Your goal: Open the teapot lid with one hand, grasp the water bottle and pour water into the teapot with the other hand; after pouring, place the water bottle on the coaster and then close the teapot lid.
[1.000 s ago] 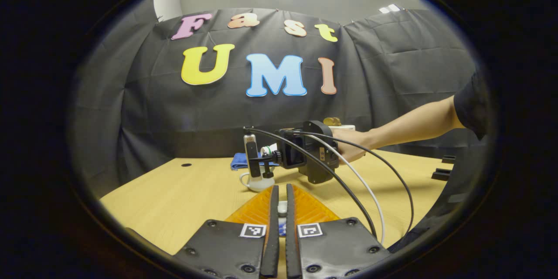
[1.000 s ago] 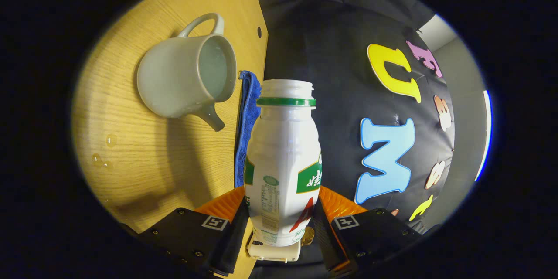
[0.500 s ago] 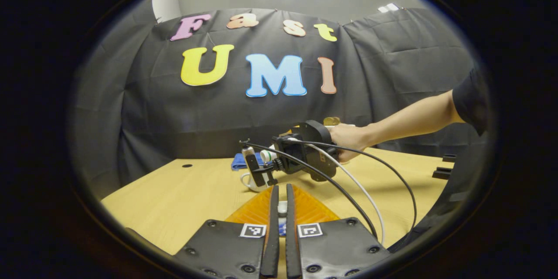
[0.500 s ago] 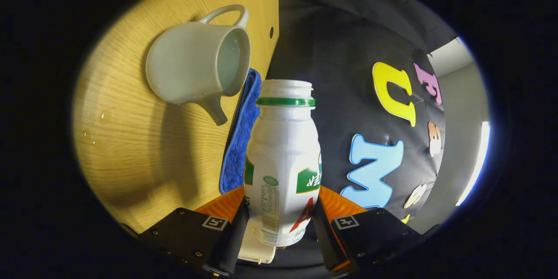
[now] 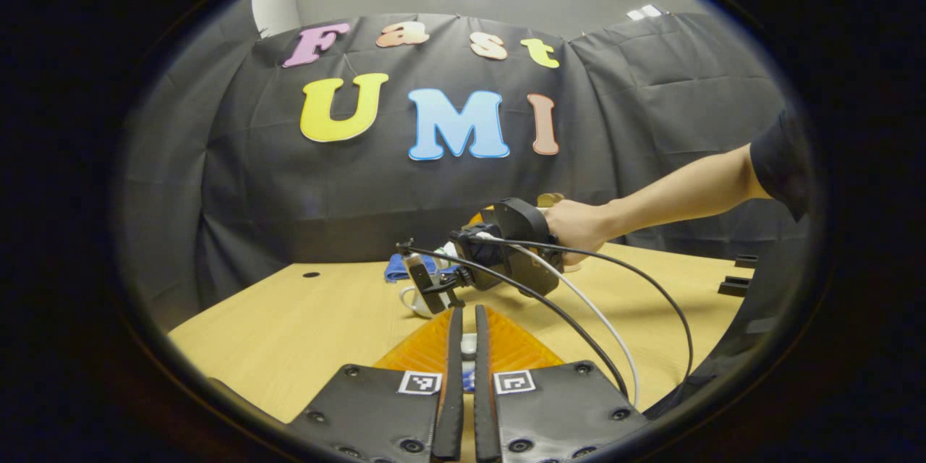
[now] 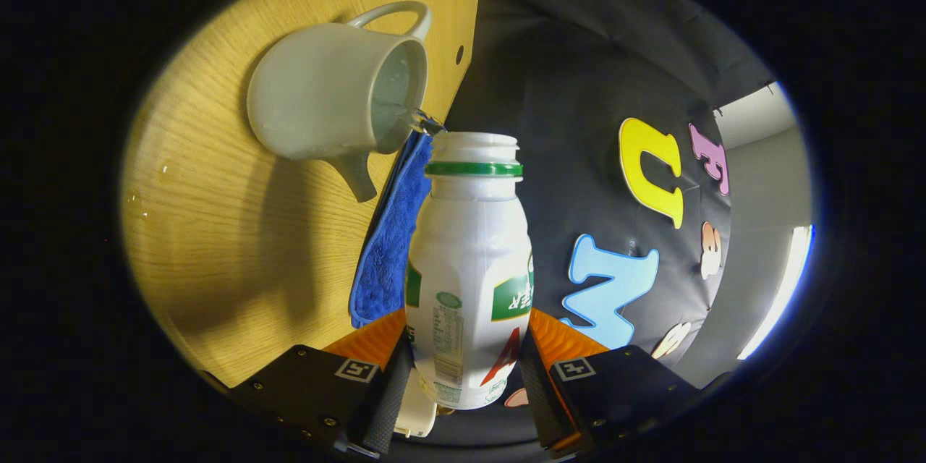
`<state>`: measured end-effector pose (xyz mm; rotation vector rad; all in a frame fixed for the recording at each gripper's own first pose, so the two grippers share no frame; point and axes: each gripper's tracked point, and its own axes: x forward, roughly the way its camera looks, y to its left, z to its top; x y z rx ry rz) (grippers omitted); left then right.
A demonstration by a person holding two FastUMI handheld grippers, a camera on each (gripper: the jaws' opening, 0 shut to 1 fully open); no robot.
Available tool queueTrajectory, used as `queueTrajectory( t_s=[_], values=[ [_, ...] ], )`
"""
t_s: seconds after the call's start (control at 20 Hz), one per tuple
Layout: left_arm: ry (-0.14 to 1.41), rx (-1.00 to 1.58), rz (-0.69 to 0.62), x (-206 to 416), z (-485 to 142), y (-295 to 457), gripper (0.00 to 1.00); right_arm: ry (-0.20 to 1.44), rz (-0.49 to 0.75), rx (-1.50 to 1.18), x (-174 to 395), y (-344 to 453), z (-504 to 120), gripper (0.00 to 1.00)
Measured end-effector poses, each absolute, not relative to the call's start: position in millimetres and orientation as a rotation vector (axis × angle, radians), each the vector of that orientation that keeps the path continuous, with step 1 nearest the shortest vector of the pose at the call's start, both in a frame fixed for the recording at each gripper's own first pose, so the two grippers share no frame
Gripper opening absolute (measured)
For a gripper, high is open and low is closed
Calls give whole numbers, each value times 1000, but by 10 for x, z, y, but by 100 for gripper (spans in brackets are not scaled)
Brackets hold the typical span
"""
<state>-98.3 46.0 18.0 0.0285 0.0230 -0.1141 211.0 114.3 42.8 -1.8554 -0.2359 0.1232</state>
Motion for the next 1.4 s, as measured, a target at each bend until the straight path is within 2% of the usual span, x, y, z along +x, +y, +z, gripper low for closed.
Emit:
queueTrajectory(
  t_s=[1.35,1.4],
  values=[
    [32,39,-113,-1002,163,476,12,-353,94,-2000,2109,1245,417,73],
    [32,40,-114,-1006,167,472,17,-357,94,-2005,2107,1249,416,73]
  ],
)
